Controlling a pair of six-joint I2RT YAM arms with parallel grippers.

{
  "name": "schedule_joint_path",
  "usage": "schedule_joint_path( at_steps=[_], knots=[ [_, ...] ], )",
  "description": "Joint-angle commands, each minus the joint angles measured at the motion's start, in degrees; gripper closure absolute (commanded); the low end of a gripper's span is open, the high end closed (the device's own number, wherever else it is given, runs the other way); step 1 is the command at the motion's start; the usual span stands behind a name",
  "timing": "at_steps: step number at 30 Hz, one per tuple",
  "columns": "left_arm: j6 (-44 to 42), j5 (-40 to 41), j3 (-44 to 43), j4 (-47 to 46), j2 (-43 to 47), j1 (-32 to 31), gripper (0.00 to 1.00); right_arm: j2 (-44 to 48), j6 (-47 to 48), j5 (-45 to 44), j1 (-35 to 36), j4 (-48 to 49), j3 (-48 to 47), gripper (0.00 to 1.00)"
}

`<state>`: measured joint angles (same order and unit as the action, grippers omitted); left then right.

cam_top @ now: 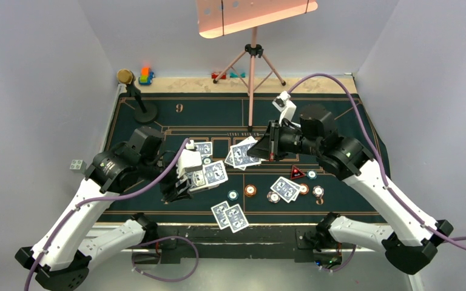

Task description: Distribute texas hold em gaming equipment

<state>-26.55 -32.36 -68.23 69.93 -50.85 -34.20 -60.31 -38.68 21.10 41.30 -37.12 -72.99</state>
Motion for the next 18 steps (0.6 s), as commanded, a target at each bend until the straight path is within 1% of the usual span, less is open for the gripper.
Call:
schedule_joint_path(
  at_steps=[1, 11, 18],
  knots=[
    [0.3, -1.7, -0.9, -1.7, 0.5, -0.2, 0.67, 0.5, -0.7, 3.4, -0.9, 2.0, 0.4, 1.0],
    [0.1, -1.6, -0.7, -1.5, 0.8, -0.2, 0.67, 0.6, -0.2, 4.7, -2.1, 2.8, 0.1, 1.0],
    [-0.4, -1.6, -0.7, -1.1, 1.1, -0.1, 0.67, -0.3, 0.2, 2.6, -3.5, 2.6, 1.7, 1.0]
  ],
)
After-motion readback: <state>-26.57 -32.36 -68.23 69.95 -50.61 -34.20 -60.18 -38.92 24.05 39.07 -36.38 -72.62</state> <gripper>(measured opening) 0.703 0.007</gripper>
